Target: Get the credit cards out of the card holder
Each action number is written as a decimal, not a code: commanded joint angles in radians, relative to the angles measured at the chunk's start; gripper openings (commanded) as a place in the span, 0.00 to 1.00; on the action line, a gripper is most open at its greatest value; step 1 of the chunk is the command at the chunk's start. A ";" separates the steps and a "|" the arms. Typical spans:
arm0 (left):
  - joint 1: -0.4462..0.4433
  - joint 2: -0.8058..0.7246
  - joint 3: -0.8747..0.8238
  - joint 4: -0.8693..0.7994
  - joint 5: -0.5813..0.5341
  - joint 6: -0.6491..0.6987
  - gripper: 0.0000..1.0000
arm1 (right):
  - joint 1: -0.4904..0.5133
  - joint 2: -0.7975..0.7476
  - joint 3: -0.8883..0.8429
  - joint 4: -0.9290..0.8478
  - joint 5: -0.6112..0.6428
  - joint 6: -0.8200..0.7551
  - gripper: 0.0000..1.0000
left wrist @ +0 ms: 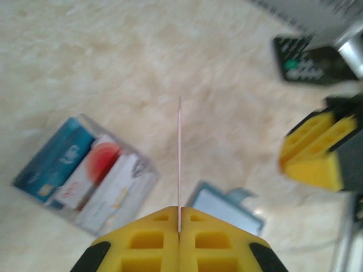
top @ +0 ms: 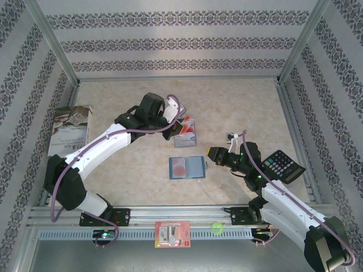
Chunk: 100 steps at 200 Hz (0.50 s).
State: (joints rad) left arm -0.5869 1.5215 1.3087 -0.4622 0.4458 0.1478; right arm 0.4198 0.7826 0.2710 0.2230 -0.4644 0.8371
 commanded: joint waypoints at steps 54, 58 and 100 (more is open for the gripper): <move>0.012 0.265 0.293 -0.254 -0.180 0.649 0.00 | -0.035 -0.046 -0.021 -0.030 -0.015 0.018 0.16; 0.012 0.289 0.321 -0.292 -0.185 0.665 0.00 | -0.037 -0.046 -0.021 -0.032 -0.016 0.018 0.16; 0.008 0.409 0.450 -0.381 -0.176 0.727 0.00 | -0.047 -0.042 -0.018 -0.045 -0.011 0.017 0.16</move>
State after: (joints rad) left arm -0.5869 1.9038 1.7084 -0.7231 0.2764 0.7685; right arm 0.3870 0.7467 0.2600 0.1867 -0.4683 0.8425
